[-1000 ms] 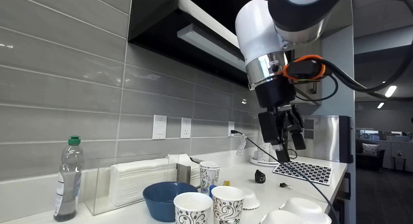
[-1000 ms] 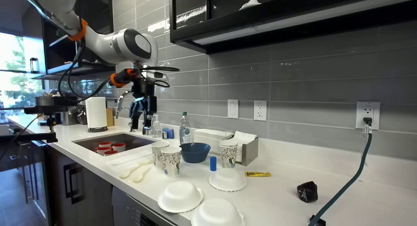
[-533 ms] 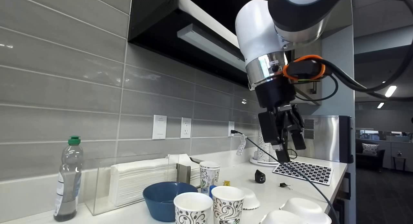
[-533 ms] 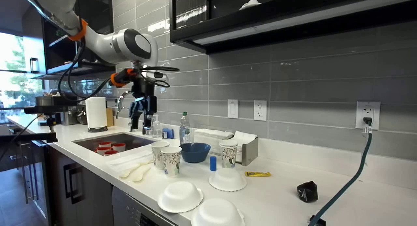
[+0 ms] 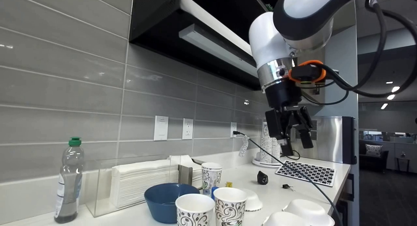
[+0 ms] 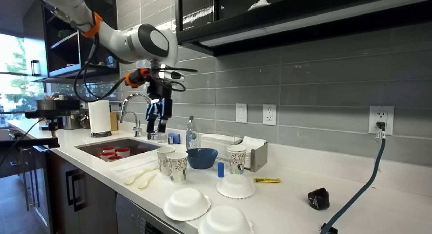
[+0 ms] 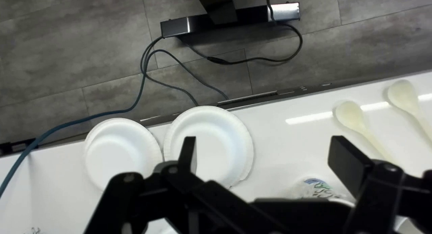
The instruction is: Stack up the white bowls on the counter
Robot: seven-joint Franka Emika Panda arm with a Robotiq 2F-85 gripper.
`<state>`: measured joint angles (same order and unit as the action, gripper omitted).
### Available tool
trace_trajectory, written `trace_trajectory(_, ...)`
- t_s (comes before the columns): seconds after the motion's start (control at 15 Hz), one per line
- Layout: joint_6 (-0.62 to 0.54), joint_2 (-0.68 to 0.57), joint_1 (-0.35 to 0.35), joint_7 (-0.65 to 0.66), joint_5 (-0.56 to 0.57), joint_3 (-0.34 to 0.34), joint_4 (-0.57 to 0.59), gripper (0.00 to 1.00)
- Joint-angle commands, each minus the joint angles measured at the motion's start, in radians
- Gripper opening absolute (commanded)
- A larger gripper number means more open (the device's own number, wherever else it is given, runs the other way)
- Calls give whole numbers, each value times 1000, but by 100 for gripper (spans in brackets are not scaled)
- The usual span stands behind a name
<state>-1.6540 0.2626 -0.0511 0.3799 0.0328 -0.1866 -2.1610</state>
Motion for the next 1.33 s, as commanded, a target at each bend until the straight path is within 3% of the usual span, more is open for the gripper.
trace_trajectory(0.0, -67, 104, 59, -99, -92, 146, -114, 100)
trace_trajectory(0.33, -174, 140, 150, -264, -215, 323, -221, 100)
trace_trajectory(0.4, -117, 102, 142, -212, -160, 280, -157, 100)
trace_trajectory(0.53, -148, 109, 163, -258, -184, 318, -191, 100)
trace_trajectory(0.93, -153, 111, 161, -263, -191, 314, -197, 100)
trace_trajectory(1.27, -108, 38, 201, -387, -277, 427, -178, 100)
